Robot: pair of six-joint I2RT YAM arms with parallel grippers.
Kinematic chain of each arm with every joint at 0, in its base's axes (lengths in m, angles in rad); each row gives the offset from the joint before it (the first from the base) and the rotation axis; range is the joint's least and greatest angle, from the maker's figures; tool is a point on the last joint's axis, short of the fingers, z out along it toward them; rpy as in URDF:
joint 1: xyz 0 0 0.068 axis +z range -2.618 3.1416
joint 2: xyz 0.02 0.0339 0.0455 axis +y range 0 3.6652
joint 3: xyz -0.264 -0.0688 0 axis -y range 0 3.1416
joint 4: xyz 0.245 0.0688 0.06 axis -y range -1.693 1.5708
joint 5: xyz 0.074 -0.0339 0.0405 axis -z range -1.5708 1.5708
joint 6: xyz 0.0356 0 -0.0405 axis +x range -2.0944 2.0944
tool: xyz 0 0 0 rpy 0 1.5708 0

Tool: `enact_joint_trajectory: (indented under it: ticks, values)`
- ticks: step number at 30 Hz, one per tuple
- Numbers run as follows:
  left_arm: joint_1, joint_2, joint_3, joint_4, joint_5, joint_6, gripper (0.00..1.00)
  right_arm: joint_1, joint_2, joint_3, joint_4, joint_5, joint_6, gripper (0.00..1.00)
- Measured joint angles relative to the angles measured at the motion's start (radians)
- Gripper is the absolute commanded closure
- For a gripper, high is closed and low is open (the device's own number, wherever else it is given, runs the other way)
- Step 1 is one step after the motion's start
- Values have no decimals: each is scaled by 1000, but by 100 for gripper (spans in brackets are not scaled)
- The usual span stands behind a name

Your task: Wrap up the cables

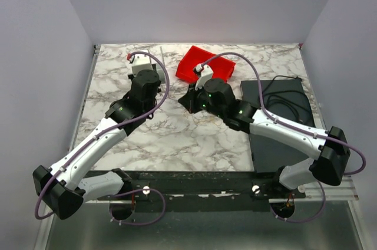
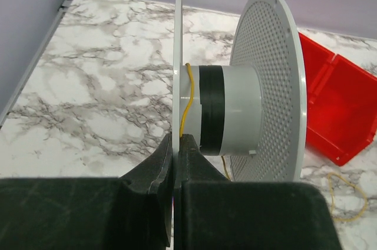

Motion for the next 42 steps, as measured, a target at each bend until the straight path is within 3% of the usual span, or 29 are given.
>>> enact_joint_trajectory:
  ticks: [9,20,33,42]
  values:
    - [-16,-1,-7,-20,177,22,100,5,83,243,-174,303,-251,99]
    - [-49,-39,-56,-48,336,74,100,-27,196,399,-206,371,-373,91]
    - [-58,-187,-97,-111,494,126,100,-274,214,388,-188,147,-317,77]
    - [-58,-261,-47,-173,526,108,100,-327,214,185,-31,-126,-236,75]
